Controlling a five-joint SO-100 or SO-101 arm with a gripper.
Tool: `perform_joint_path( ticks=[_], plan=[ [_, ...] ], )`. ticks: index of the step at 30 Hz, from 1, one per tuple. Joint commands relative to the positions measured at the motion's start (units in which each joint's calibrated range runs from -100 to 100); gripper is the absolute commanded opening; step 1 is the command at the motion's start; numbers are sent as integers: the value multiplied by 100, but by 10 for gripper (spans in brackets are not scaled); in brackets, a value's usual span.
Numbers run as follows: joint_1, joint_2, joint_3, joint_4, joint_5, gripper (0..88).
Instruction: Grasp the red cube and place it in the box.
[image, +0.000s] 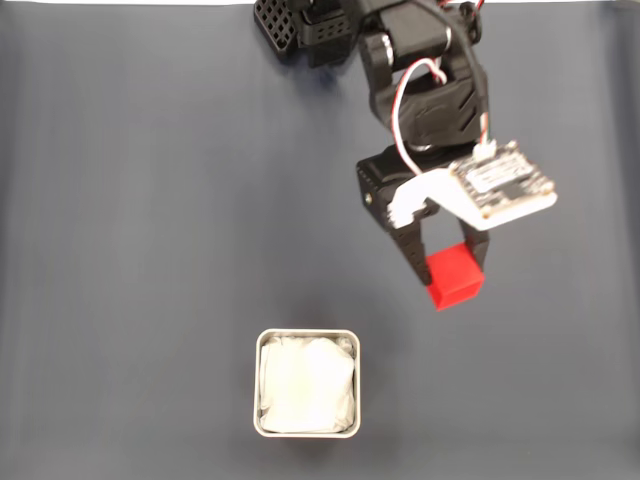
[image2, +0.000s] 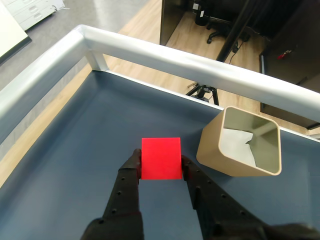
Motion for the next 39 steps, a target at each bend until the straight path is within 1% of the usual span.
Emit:
perform_joint_path(
  ticks=[1,17,39],
  plan=[
    [204,44,-441,16,-34,48],
    [942,988,-1390,-41,-20,43],
    [1454,1898,-2284,-58,-137,43]
  ],
)
